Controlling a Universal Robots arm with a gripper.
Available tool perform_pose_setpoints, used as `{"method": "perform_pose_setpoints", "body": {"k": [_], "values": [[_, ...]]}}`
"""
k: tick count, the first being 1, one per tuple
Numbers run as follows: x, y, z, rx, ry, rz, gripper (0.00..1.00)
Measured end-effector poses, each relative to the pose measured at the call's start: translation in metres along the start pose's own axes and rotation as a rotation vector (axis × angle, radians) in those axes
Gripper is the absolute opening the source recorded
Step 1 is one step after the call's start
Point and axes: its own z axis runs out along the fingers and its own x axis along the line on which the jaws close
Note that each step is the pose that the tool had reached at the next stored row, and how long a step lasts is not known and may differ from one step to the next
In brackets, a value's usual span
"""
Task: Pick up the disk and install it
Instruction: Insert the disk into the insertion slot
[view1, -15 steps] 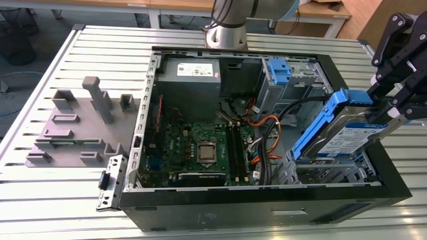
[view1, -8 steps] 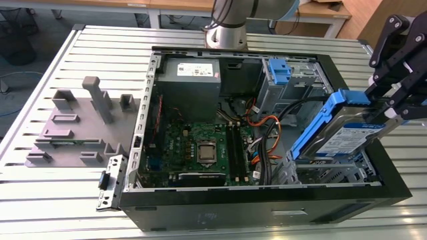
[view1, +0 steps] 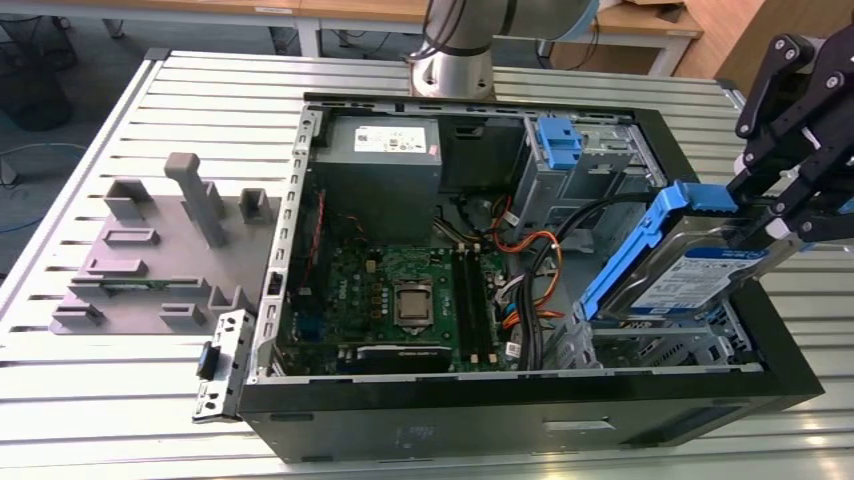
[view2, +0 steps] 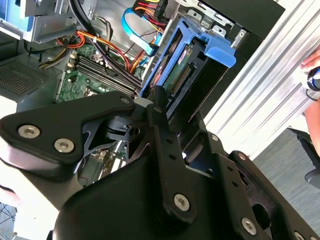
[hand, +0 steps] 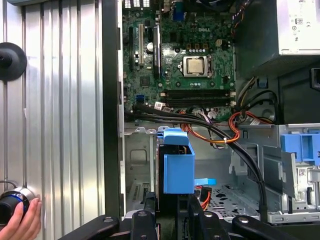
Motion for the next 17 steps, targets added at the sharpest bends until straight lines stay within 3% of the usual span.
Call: {"method": "perform_pose_setpoints", "body": {"k": [17], "values": [[-0.0001, -0.0018, 0.003, 0.0002, 0.0002, 0.0, 0.35]]}}
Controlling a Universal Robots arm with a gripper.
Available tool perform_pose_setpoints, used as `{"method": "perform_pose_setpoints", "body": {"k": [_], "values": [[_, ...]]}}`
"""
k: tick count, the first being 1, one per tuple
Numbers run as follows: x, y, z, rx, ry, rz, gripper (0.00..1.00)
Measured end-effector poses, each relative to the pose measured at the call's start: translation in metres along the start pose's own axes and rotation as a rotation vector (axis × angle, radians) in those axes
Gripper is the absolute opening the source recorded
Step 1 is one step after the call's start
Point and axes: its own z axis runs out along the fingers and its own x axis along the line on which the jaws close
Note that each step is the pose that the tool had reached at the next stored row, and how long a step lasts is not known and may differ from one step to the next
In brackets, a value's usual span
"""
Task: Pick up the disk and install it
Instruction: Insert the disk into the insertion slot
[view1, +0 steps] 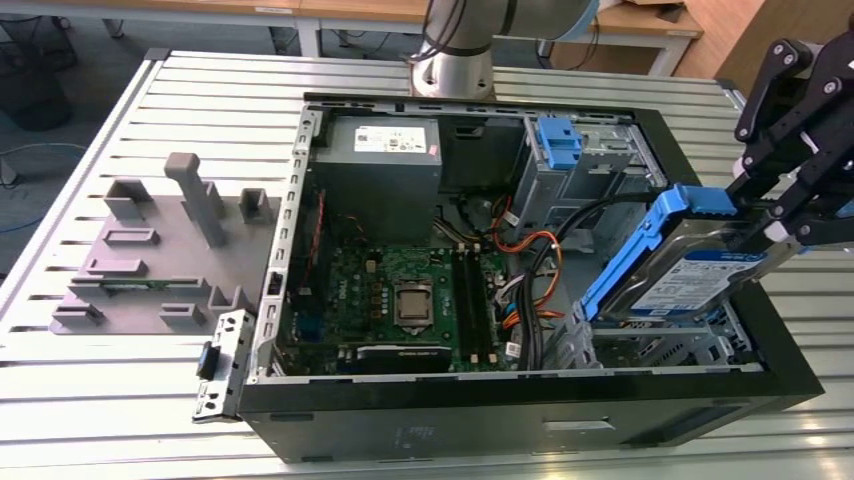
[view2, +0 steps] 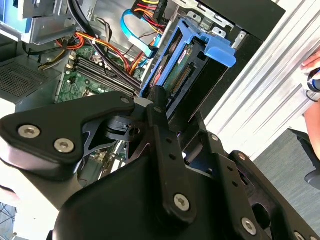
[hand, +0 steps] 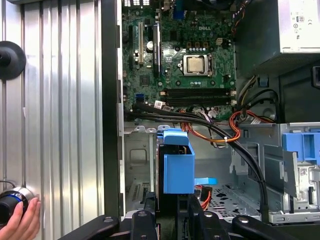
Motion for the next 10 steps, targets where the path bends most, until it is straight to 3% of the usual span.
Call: {"method": "perform_pose_setpoints", "body": {"k": [7, 10], "values": [[0.0004, -0.0003, 0.0081, 0.0006, -0.0003, 0.0, 0.35], [0.0004, -0.0003, 0.0083, 0.0006, -0.0001, 0.0, 0.35]]}}
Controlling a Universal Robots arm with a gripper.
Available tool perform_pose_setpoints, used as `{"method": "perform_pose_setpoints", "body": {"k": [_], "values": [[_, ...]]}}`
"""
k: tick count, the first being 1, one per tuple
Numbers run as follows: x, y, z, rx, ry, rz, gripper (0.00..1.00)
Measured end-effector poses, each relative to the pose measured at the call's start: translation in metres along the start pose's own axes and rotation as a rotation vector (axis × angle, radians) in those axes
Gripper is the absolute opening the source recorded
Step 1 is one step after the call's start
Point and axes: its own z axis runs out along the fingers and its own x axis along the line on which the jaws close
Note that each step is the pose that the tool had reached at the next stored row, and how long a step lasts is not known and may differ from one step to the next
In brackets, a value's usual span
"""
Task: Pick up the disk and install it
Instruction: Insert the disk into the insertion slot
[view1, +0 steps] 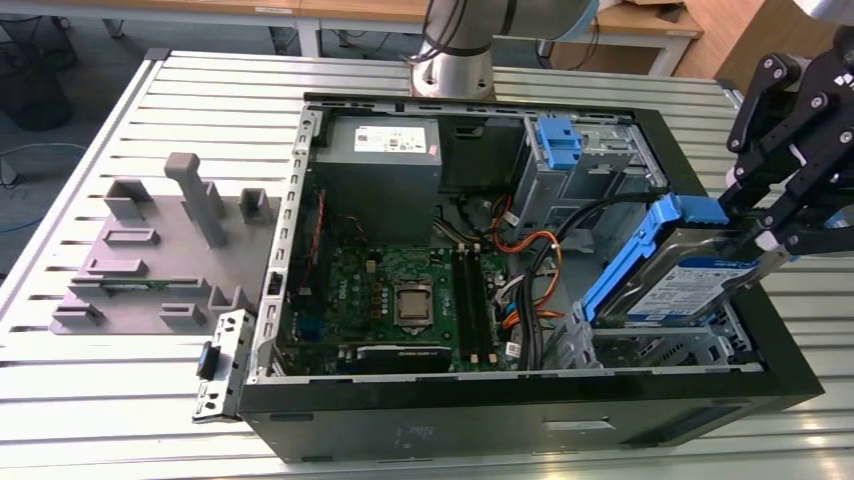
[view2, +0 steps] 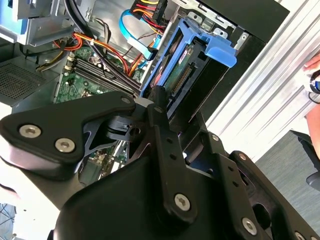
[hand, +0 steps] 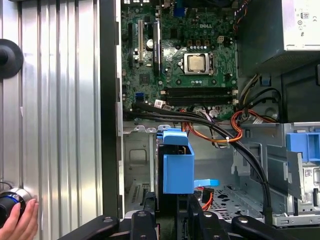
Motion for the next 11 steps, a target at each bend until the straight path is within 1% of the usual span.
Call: {"method": "perform_pose_setpoints", "body": {"k": [4, 6, 11], "values": [[0.0, 0.0, 0.0001, 0.0, 0.0, 0.0, 0.35], [0.0, 0.0, 0.0013, 0.0, -0.0003, 0.0, 0.35], [0.0005, -0.0004, 0.0101, -0.0001, -0.0002, 0.0, 0.35]]}}
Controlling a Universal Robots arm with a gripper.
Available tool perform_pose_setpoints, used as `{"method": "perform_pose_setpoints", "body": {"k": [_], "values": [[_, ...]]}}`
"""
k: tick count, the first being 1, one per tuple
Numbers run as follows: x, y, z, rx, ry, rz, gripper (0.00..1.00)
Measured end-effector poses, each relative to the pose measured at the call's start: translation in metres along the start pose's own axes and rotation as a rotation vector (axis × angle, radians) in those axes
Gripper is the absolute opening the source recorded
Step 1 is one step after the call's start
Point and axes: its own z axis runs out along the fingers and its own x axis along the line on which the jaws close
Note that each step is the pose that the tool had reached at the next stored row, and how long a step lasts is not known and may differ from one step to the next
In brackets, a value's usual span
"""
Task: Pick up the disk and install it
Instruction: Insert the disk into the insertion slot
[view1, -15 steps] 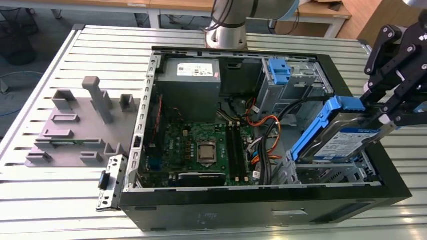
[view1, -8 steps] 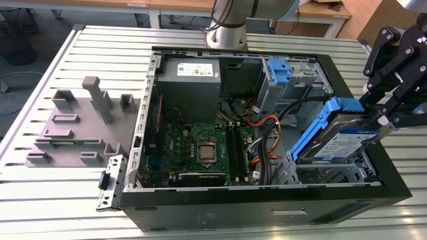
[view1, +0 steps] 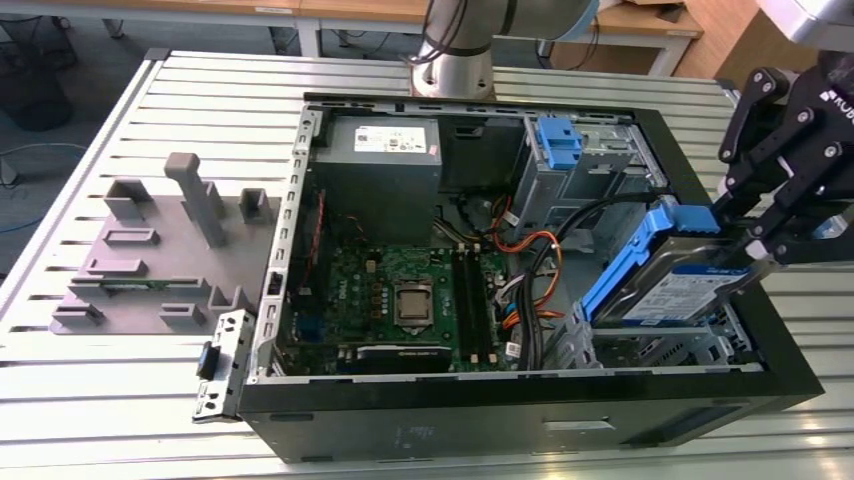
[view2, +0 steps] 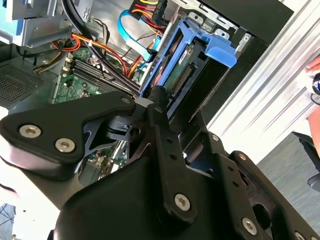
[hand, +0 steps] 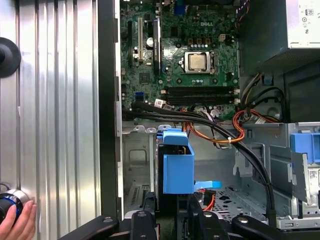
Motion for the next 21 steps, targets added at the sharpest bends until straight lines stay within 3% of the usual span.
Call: {"method": "perform_pose_setpoints", "body": {"k": [21], "values": [[0.002, -0.0015, 0.0386, 0.0001, 0.0012, 0.0, 0.35]]}}
